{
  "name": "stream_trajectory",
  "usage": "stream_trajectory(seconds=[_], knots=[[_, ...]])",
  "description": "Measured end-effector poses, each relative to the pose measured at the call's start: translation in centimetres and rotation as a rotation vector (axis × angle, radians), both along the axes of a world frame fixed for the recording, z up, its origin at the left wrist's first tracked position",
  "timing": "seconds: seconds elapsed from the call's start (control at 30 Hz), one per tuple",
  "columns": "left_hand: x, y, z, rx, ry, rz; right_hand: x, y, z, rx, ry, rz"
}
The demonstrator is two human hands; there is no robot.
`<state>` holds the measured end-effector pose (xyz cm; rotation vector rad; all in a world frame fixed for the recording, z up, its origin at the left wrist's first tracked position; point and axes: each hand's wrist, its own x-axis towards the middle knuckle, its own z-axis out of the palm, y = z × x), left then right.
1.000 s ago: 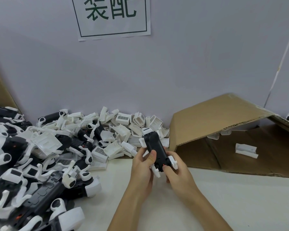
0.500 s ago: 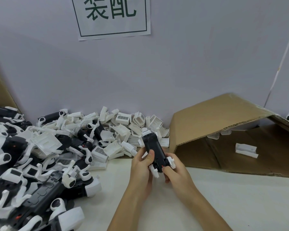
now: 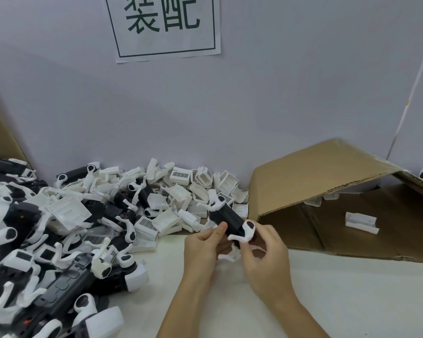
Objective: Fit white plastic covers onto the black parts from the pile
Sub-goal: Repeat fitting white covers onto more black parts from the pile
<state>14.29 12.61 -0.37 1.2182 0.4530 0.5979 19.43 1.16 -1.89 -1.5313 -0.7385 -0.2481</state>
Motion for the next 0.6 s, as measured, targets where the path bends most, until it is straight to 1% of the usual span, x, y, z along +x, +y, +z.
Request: stream_trajectory(seconds=[0.07, 0.13, 0.2, 0.3, 0.37, 0.43, 0.5, 0.53, 0.6], knots=[[0.0, 0.3, 0.3, -0.031, 0.032, -0.037, -0.1, 0.1, -0.3, -0.04, -0.173, -0.087], [-0.2, 0.3, 1.0, -0.117, -0.009, -0.113, 0.1, 0.1, -0.5, -0.072, -0.296, -0.141], [-0.5, 0.3, 1.3, -0.156, -0.06, -0.17, 0.1, 0.1, -0.4, -0.122, -0.406, -0.142], [-0.6, 0.5, 1.4, -0.12, -0.081, -0.18, -0.4, 0.2, -0.2, -0.195, -0.555, -0.082], [-0.7, 0.7, 1.5, -0.192, -0.112, -0.102, -1.1, 0.2, 0.0, -0.204, -0.556, -0.051], [-0.7, 1.1, 1.6, -0.326, -0.152, 0.014, -1.3, 0.2, 0.0, -0.198, -0.49, -0.049], [-0.8, 2.0, 1.6, -0.433, -0.178, 0.161, -1.2, 0.1, -0.2, -0.246, -0.414, -0.069], [-0.9, 2.4, 1.6, -0.44, -0.182, 0.236, -1.0, 0.1, -0.3, -0.282, -0.376, -0.071], [-1.3, 3.2, 1.4, -0.38, -0.149, 0.366, -0.7, 0.2, -0.6, -0.348, -0.31, -0.058]])
